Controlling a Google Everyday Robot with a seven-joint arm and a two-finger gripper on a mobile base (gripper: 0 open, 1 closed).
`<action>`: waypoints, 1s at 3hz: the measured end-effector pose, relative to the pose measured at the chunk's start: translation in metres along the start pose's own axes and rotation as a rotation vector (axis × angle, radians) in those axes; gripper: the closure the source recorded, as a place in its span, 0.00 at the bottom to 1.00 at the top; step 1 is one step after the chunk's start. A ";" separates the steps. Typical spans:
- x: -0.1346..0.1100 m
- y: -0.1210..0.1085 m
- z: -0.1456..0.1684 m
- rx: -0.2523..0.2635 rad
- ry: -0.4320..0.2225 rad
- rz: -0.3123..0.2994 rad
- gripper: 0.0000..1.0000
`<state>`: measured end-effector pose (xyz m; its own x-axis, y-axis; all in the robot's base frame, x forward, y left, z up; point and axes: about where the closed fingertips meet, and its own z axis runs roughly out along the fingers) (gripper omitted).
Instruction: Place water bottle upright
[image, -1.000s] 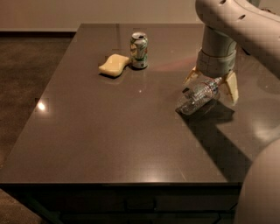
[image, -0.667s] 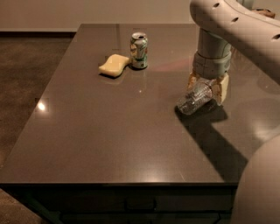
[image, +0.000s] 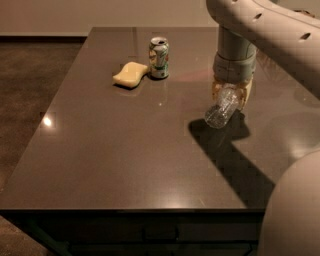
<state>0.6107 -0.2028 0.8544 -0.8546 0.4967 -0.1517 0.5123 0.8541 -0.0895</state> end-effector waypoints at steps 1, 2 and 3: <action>-0.007 0.020 -0.020 -0.024 -0.053 -0.161 1.00; -0.015 0.038 -0.042 -0.064 -0.105 -0.346 1.00; -0.014 0.049 -0.062 -0.151 -0.179 -0.540 1.00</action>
Offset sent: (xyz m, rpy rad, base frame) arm 0.0374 0.0513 0.0706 -0.0556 -0.0728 0.6955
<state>0.6422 -0.1581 0.9129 -0.9566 -0.0375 -0.2891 -0.0206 0.9979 -0.0611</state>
